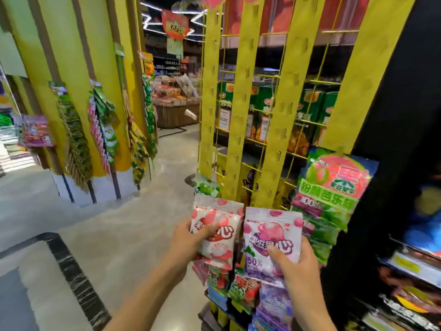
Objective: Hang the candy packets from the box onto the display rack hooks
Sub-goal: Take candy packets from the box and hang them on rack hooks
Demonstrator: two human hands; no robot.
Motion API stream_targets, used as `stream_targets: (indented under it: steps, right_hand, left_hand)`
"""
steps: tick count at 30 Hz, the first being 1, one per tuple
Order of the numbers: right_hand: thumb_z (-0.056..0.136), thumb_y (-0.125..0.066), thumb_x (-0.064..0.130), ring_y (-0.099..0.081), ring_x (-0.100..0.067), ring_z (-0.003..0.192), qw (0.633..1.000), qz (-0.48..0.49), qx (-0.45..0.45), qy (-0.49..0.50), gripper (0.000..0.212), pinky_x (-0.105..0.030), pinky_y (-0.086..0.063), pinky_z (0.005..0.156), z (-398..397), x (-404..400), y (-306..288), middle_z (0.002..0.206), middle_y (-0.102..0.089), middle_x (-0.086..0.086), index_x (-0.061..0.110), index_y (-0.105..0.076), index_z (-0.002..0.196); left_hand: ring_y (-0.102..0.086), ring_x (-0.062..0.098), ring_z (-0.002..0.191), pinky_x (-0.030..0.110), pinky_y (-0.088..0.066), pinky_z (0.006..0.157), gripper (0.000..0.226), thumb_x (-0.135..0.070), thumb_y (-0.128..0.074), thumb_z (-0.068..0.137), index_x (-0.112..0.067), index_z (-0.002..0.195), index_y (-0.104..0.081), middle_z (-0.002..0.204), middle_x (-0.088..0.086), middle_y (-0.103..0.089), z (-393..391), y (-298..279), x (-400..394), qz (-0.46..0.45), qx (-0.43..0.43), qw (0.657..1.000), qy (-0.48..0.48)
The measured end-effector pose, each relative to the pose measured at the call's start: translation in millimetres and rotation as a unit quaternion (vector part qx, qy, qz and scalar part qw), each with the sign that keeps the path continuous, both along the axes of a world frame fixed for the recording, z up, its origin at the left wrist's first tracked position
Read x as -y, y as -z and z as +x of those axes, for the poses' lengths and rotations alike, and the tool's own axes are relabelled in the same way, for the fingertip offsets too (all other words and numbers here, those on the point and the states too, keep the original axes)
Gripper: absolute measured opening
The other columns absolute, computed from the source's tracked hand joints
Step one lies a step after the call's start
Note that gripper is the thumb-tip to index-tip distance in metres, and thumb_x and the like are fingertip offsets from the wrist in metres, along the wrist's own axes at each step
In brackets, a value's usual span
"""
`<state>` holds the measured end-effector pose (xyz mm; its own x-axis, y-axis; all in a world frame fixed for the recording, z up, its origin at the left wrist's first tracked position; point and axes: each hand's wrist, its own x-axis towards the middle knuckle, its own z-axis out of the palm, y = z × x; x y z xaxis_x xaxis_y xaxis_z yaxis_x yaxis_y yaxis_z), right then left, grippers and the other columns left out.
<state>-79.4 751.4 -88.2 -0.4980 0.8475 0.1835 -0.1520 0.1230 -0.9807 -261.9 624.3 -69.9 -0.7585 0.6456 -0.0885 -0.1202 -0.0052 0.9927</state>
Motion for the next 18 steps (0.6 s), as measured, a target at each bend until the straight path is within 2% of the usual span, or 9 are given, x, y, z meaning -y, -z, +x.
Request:
stream_targets:
  steps: [2, 4, 6, 9, 11, 12, 14, 16, 18]
  right_hand:
    - [0.084, -0.081, 0.027, -0.065, -0.01, 0.114, 0.999, 0.004, 0.013, 0.034, 0.055, -0.042, -0.051, 0.101, -10.9, -4.2, 3.1, 0.123, -0.069, 0.015, 0.035, -0.058, 0.133]
    - [0.082, -0.082, 0.037, -0.06, -0.012, 0.123, 0.997, -0.003, 0.023, 0.068, 0.067, -0.047, -0.047, 0.107, -21.7, -3.6, 5.4, 0.134, -0.063, 0.015, 0.036, -0.052, 0.141]
    - [0.082, -0.081, 0.036, -0.061, -0.015, 0.122, 0.993, -0.015, 0.025, 0.117, 0.067, -0.048, -0.05, 0.105, -32.4, -2.6, 9.2, 0.134, -0.064, 0.014, 0.035, -0.052, 0.142]
    - [0.087, -0.077, 0.014, -0.072, -0.012, 0.102, 0.984, -0.027, 0.03, 0.171, 0.047, -0.037, -0.058, 0.087, -46.6, -1.3, 13.3, 0.112, -0.075, 0.011, 0.033, -0.063, 0.128]
    - [0.088, -0.076, 0.012, -0.069, 0.004, 0.097, 0.979, -0.025, 0.037, 0.197, 0.046, -0.024, -0.053, 0.082, -56.2, 3.7, 10.6, 0.108, -0.073, 0.023, 0.042, -0.062, 0.12]
    - [0.088, -0.076, 0.013, -0.067, 0.009, 0.097, 0.977, -0.025, 0.038, 0.21, 0.046, -0.02, -0.05, 0.082, -61.3, 6.7, 7.5, 0.108, -0.071, 0.028, 0.045, -0.06, 0.117]
    - [0.088, -0.077, 0.019, -0.065, 0.007, 0.105, 0.97, -0.024, 0.042, 0.239, 0.047, -0.024, -0.049, 0.088, -69.4, 10.1, 6.0, 0.117, -0.069, 0.026, 0.045, -0.059, 0.123]
    - [0.089, -0.076, 0.024, -0.062, 0.006, 0.108, 0.964, -0.023, 0.05, 0.262, 0.051, -0.027, -0.048, 0.091, -75.4, 13.9, 5.9, 0.125, -0.064, 0.022, 0.039, -0.056, 0.133]
    - [0.089, -0.076, 0.025, -0.061, 0.012, 0.1, 0.96, -0.019, 0.057, 0.272, 0.047, -0.025, -0.049, 0.088, -80.5, 15.7, 5.5, 0.121, -0.064, 0.023, 0.039, -0.056, 0.129]
  left_hand:
    - [-0.077, 0.02, 0.07, 0.027, -0.058, 0.054, 0.013, -0.015, -0.075, 0.089, -0.011, 0.1, -0.07, 0.088, 0.009, -0.08, -22.5, 4.5, -21.4, 0.009, 0.003, 1.0, 0.029]
    - [-0.078, 0.021, 0.072, 0.027, -0.058, 0.055, 0.017, -0.015, -0.075, 0.089, -0.008, 0.105, -0.071, 0.088, 0.009, -0.08, -42.0, 8.1, -40.5, 0.012, 0.004, 0.998, 0.069]
    - [-0.078, 0.023, 0.078, 0.031, -0.06, 0.061, 0.023, -0.018, -0.075, 0.09, -0.008, 0.11, -0.071, 0.091, 0.008, -0.08, -62.9, 16.1, -58.8, 0.009, 0.001, 0.993, 0.116]
    - [-0.077, 0.013, 0.076, 0.024, -0.059, 0.059, 0.022, -0.022, -0.075, 0.09, -0.015, 0.11, -0.07, 0.086, -0.004, -0.08, -88.1, 25.5, -82.8, 0.013, -0.012, 0.986, 0.168]
    - [-0.074, 0.001, 0.072, 0.014, -0.053, 0.052, 0.019, -0.025, -0.076, 0.09, -0.022, 0.107, -0.069, 0.083, -0.014, -0.079, -101.1, 29.6, -95.2, 0.014, -0.014, 0.98, 0.2]
    - [-0.074, 0.0, 0.073, 0.014, -0.053, 0.054, 0.022, -0.029, -0.078, 0.088, -0.024, 0.107, -0.069, 0.085, -0.014, -0.079, -107.9, 31.8, -102.2, 0.021, -0.011, 0.976, 0.218]
    - [-0.075, 0.007, 0.09, 0.028, -0.061, 0.074, 0.051, -0.049, -0.084, 0.075, -0.023, 0.116, -0.07, 0.102, -0.007, -0.08, -118.9, 34.3, -113.3, 0.026, -0.007, 0.971, 0.236]
    - [-0.071, 0.015, 0.108, 0.042, -0.057, 0.094, 0.079, -0.064, -0.085, 0.066, -0.022, 0.13, -0.065, 0.12, -0.005, -0.075, -125.4, 38.6, -122.2, 0.017, -0.007, 0.969, 0.245]
    - [-0.07, 0.007, 0.104, 0.033, -0.055, 0.086, 0.06, -0.053, -0.082, 0.077, -0.023, 0.126, -0.065, 0.115, -0.011, -0.074, -127.6, 40.1, -128.6, 0.02, 0.004, 0.966, 0.256]
